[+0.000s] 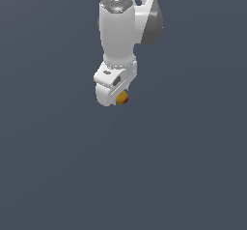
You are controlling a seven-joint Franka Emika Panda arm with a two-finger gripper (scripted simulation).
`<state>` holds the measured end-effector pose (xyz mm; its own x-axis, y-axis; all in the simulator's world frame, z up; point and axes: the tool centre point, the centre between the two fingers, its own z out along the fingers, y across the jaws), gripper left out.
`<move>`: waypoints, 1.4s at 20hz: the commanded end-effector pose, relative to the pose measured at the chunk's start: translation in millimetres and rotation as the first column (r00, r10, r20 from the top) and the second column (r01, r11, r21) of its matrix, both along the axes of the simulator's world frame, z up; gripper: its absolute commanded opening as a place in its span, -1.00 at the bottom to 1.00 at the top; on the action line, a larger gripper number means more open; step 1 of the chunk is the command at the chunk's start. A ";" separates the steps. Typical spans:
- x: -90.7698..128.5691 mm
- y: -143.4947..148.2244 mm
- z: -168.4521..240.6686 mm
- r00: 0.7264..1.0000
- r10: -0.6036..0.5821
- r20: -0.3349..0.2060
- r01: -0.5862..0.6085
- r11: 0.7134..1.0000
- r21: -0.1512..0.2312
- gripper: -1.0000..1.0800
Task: Pick up the object and move it to a goal position.
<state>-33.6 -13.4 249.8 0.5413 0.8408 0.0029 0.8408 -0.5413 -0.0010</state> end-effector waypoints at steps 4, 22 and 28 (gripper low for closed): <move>9.7 -19.1 57.1 1.000 0.001 0.000 -0.001 1.000 0.000 -1.00; 37.2 -62.7 181.3 1.000 -0.002 -0.001 0.002 1.000 -0.003 -1.00; 40.4 -66.5 192.1 1.000 -0.002 -0.001 0.002 1.000 -0.003 -1.00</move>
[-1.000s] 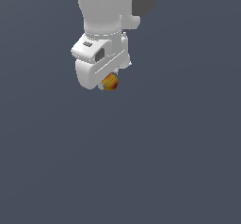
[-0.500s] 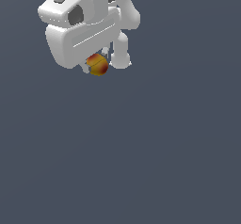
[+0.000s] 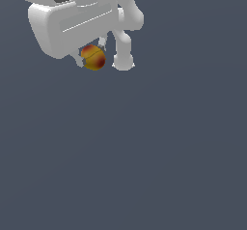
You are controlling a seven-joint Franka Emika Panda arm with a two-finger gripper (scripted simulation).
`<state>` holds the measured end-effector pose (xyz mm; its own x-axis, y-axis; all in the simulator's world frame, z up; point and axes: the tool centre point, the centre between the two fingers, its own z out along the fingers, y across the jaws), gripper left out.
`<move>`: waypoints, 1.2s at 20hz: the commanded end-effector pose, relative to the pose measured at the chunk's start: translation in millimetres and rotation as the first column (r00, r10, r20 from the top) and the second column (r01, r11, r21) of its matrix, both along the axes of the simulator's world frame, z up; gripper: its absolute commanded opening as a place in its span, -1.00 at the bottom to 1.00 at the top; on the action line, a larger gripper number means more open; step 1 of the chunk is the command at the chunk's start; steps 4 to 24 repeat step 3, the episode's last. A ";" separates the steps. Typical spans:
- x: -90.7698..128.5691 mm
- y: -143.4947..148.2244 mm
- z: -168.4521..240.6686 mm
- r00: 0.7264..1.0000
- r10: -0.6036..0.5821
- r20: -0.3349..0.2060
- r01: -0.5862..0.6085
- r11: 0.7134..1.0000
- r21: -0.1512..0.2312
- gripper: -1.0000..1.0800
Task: Pick up the object and move it to a goal position.
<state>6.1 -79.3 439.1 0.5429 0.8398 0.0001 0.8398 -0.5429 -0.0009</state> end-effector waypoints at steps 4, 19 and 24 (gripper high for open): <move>1.1 -1.1 4.1 1.000 0.000 0.001 0.000 1.000 -0.001 -1.00; 1.1 -1.1 4.1 1.000 0.000 0.001 0.000 1.000 -0.001 -1.00; 1.1 -1.1 4.1 1.000 0.000 0.001 0.000 1.000 -0.001 -1.00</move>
